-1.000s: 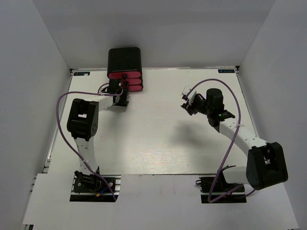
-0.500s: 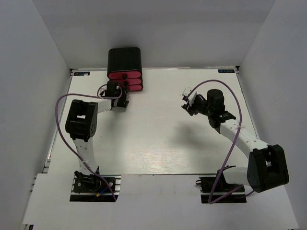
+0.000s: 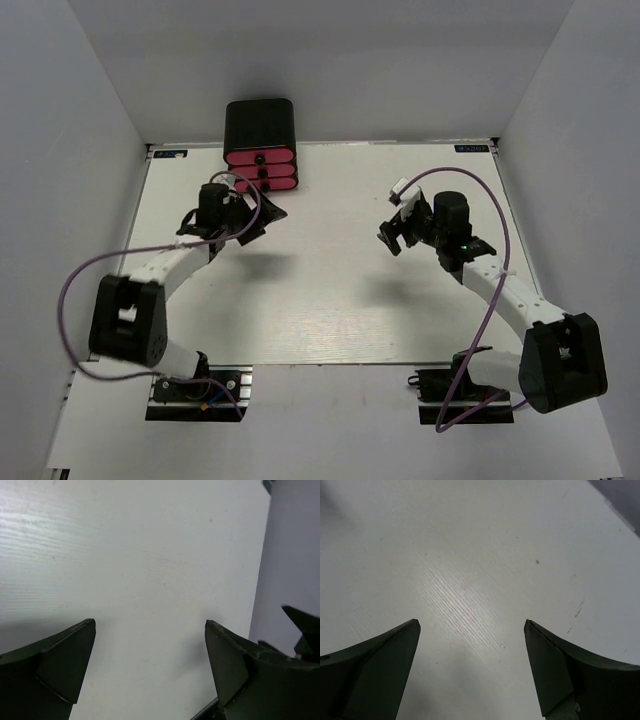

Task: Sort the stationery into containers
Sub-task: Reset both arms

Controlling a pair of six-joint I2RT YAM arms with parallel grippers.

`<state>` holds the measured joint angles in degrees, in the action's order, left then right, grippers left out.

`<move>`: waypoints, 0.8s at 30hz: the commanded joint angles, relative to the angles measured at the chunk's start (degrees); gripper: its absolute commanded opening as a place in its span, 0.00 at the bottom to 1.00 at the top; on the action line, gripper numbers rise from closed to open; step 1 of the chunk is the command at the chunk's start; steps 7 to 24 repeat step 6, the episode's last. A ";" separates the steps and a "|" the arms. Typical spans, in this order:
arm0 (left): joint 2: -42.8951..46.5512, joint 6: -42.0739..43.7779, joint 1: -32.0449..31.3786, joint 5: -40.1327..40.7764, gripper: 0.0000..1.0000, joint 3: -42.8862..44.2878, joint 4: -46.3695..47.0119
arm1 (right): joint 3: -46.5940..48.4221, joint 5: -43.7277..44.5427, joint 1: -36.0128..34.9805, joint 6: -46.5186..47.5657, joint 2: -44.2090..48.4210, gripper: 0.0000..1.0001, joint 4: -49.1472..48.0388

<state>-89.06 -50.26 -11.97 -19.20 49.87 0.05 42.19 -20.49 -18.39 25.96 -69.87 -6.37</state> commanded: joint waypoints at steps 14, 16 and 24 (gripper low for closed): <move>26.11 21.87 0.01 2.23 1.00 -4.68 -11.12 | 4.32 6.16 0.29 -13.73 2.18 0.90 9.19; 26.11 21.87 0.01 2.23 1.00 -4.68 -11.12 | 4.32 6.16 0.29 -13.73 2.18 0.90 9.19; 26.11 21.87 0.01 2.23 1.00 -4.68 -11.12 | 4.32 6.16 0.29 -13.73 2.18 0.90 9.19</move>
